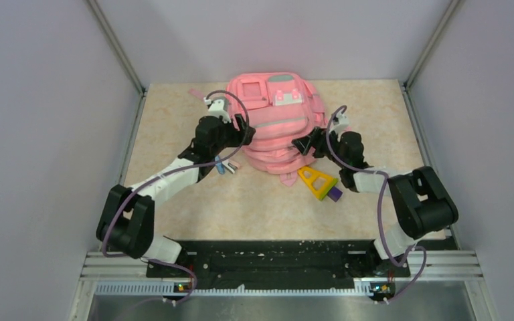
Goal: Pack the student bag
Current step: Zip the student bag at the center of the board.
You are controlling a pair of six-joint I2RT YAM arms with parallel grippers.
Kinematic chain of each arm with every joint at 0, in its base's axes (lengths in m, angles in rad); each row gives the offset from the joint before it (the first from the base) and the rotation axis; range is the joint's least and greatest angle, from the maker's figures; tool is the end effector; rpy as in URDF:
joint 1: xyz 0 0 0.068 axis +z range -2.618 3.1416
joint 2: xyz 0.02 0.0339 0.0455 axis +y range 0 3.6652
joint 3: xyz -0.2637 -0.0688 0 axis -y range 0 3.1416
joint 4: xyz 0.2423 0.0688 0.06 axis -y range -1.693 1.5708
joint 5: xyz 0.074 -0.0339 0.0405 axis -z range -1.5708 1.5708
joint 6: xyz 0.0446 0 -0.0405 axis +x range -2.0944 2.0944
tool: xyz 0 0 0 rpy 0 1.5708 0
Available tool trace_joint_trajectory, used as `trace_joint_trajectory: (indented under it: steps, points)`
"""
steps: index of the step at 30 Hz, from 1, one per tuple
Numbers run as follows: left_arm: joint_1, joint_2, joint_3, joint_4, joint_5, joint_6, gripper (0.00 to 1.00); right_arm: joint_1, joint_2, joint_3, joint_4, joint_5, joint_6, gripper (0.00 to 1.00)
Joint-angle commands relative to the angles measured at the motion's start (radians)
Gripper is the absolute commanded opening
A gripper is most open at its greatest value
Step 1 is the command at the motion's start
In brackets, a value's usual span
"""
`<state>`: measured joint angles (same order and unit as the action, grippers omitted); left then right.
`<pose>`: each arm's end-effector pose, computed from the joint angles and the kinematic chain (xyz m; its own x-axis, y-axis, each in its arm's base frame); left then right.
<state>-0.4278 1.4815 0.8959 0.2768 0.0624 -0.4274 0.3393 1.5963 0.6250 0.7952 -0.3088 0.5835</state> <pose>0.3123 -0.1454 0.2562 -0.4457 -0.2515 -0.8591 0.3114 0.8563 -0.4121 0.3045 0.1218 0.1905 -0.4680 0.3914 -0.7923 -0.4091 0.6988 0.5869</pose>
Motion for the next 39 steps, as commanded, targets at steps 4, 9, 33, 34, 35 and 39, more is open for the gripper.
trace_joint_trajectory:
  steps: [4,9,33,34,35,39]
  points:
    - [0.007,-0.085,-0.126,0.012,-0.090,-0.227,0.76,0.010,-0.078,0.002,-0.093,-0.048,-0.190,0.79]
    - [0.012,-0.088,-0.166,0.007,-0.073,-0.307,0.77,0.020,-0.062,0.052,-0.156,-0.062,-0.257,0.73]
    - [0.023,0.134,-0.152,0.196,0.096,-0.399,0.57,0.066,0.065,0.177,-0.251,-0.108,-0.325,0.26]
    - [0.023,0.140,-0.144,0.194,0.095,-0.395,0.50,0.066,0.061,0.176,-0.255,-0.096,-0.325,0.19]
    - [0.023,0.146,-0.138,0.194,0.093,-0.392,0.43,0.066,0.057,0.176,-0.263,-0.075,-0.324,0.12]
    - [0.029,0.156,-0.135,0.211,0.077,-0.373,0.12,0.068,0.012,0.150,-0.299,0.085,-0.314,0.00]
